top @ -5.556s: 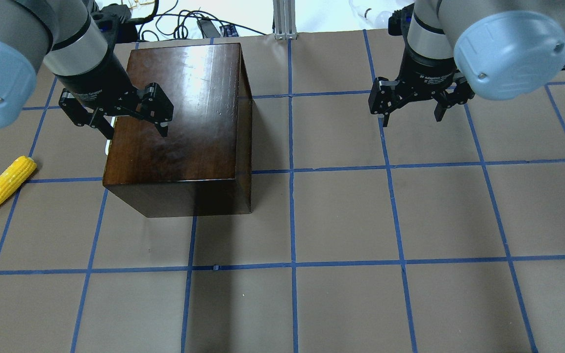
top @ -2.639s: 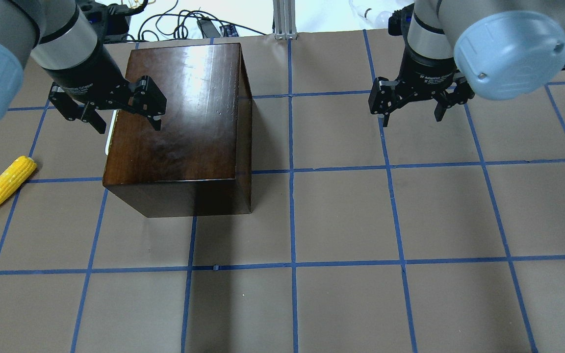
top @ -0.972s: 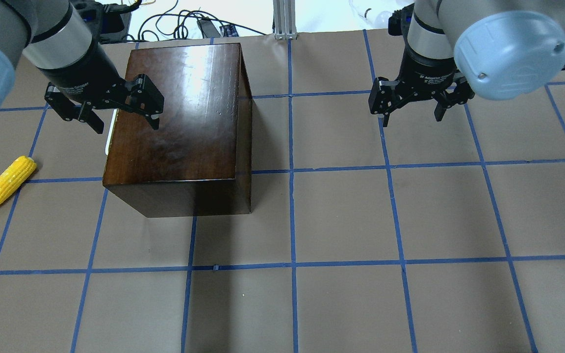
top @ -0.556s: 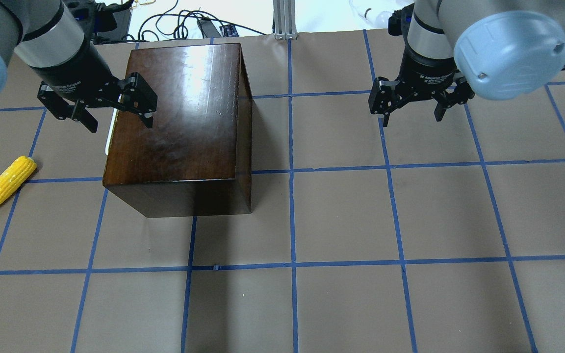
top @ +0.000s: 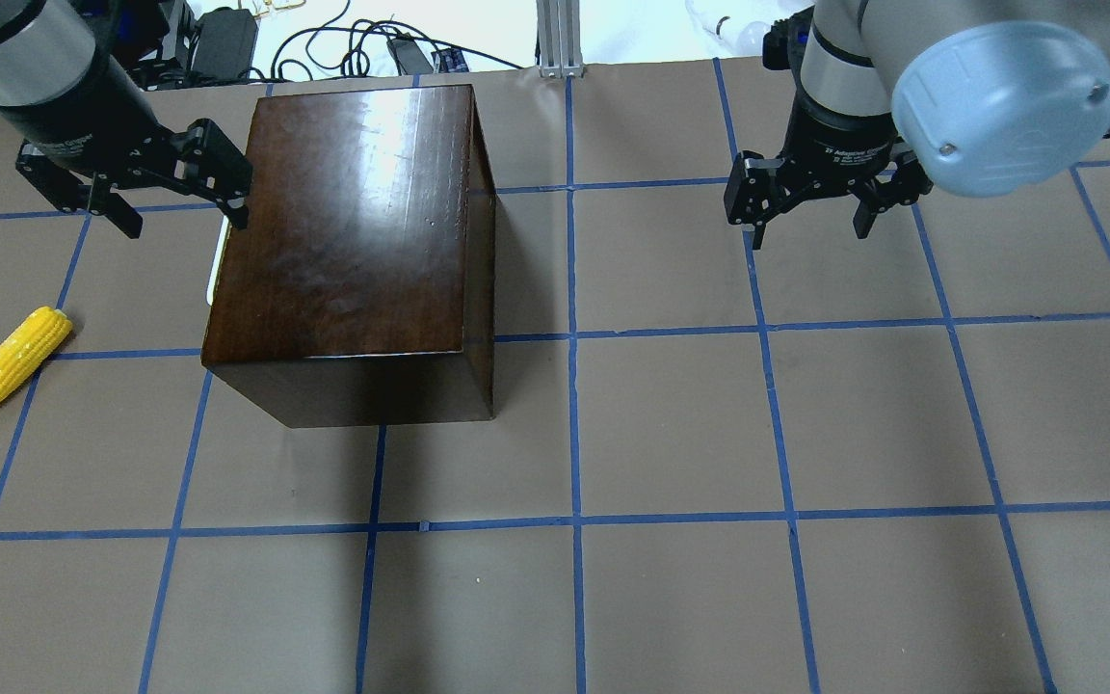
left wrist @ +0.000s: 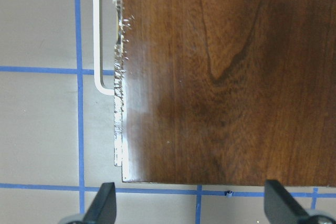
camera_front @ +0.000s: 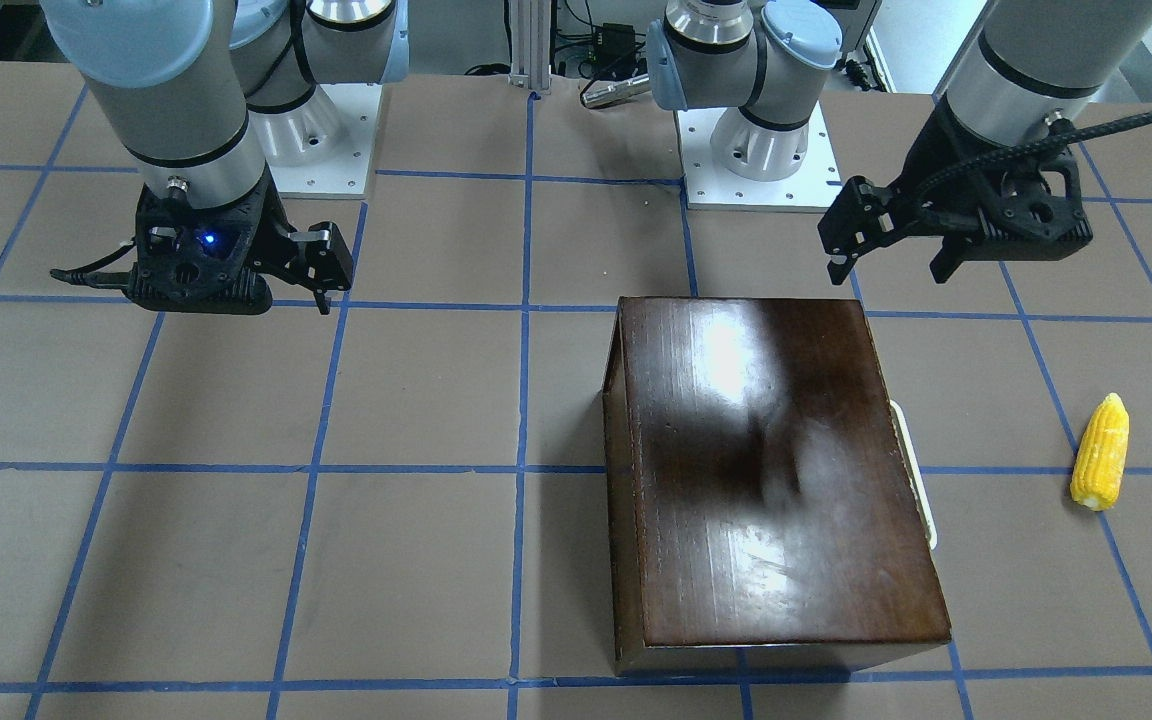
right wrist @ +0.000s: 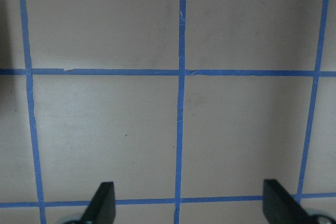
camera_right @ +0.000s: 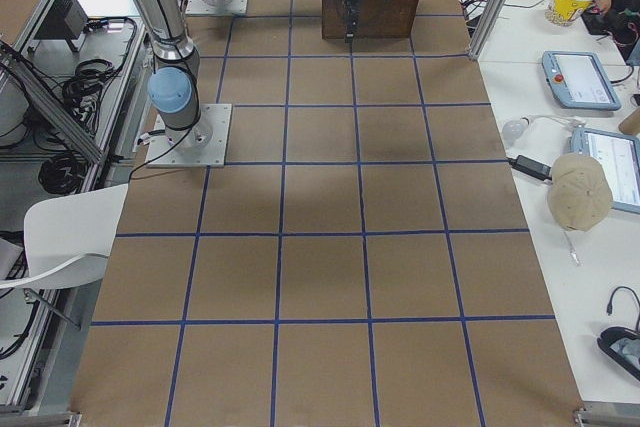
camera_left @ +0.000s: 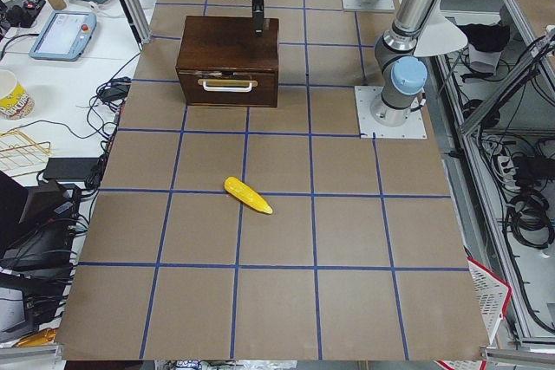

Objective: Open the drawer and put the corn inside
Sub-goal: 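Move the left gripper down beside the cabinet to the white drawer handle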

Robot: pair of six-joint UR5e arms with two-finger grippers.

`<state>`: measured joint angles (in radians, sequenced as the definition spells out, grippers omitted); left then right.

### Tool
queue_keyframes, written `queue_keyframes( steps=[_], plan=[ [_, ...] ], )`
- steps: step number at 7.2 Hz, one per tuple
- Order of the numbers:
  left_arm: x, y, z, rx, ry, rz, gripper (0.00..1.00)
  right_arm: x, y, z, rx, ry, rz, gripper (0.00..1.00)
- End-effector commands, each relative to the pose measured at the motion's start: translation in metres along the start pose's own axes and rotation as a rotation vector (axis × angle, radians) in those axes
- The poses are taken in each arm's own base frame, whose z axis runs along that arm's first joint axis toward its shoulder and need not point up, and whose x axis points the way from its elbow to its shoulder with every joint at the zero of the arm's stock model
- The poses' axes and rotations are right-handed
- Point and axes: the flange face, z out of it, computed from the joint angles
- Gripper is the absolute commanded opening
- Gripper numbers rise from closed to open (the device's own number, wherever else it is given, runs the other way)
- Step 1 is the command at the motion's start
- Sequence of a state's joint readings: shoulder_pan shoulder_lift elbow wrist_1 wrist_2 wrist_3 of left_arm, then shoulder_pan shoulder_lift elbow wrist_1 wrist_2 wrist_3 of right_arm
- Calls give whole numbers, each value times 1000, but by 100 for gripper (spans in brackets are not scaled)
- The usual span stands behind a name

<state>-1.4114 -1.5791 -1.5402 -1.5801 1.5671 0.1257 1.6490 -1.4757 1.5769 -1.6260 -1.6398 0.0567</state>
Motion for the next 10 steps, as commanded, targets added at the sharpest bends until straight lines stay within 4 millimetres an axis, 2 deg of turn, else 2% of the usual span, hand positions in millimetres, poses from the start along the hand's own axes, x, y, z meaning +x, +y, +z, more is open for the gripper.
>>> queue_keyframes(
  steps=[1, 3, 5, 8, 10],
  plan=[
    [-58, -21, 10, -7, 4, 24, 100, 0, 0, 0, 0, 0, 0, 100],
    [-114, -39, 23, 8, 70, 59, 100, 0, 0, 0, 0, 0, 0, 100],
    [-157, -59, 47, 21, 71, 140, 100, 0, 0, 0, 0, 0, 0, 100],
    [-168, -88, 101, 12, 147, 141, 100, 0, 0, 0, 0, 0, 0, 100],
    [-165, -97, 124, 6, 222, 144, 100, 0, 0, 0, -2, 0, 0, 100]
  ],
)
